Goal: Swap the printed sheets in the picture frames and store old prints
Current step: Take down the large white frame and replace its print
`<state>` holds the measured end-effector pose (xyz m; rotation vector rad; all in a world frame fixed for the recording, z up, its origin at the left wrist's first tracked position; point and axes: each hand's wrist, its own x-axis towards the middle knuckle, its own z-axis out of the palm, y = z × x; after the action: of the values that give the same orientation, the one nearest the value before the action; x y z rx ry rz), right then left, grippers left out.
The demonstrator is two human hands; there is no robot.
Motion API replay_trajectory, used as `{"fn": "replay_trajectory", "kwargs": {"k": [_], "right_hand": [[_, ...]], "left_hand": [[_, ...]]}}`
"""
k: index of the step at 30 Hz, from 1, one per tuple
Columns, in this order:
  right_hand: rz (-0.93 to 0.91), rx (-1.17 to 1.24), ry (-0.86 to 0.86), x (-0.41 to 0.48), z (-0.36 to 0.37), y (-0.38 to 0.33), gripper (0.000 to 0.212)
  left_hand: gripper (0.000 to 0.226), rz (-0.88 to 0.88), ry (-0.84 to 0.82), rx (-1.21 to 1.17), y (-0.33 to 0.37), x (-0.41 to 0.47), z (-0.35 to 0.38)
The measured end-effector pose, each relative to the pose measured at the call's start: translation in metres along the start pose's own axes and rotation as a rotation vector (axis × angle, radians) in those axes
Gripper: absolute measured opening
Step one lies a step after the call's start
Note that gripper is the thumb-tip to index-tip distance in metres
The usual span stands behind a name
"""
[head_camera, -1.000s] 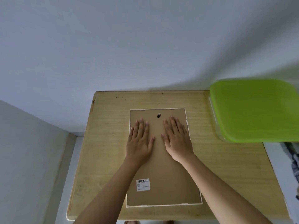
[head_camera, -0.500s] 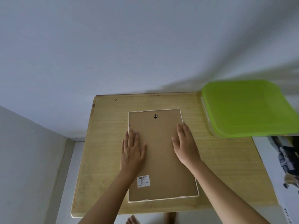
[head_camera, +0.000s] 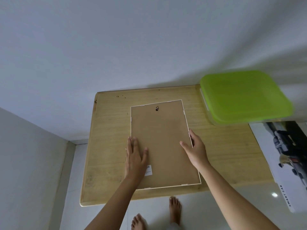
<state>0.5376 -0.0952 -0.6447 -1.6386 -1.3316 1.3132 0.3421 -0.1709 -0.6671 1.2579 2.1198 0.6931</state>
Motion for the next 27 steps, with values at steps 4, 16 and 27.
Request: {"fn": "replay_trajectory", "kwargs": {"k": [4,16,27], "right_hand": [[-0.019,0.094,-0.061,-0.010,-0.004,-0.009,0.062],[-0.436,0.158,0.130,-0.046,-0.004,-0.128,0.055],[-1.117,-0.515,0.455,-0.085,-0.013,-0.222,0.055]], "left_hand": [[0.062,0.005,-0.019,-0.029,-0.001,0.000,-0.005],[0.055,0.393,-0.007,-0.362,0.156,0.024,-0.107],[0.080,0.612,0.124,-0.567,0.259,0.003,-0.202]]}}
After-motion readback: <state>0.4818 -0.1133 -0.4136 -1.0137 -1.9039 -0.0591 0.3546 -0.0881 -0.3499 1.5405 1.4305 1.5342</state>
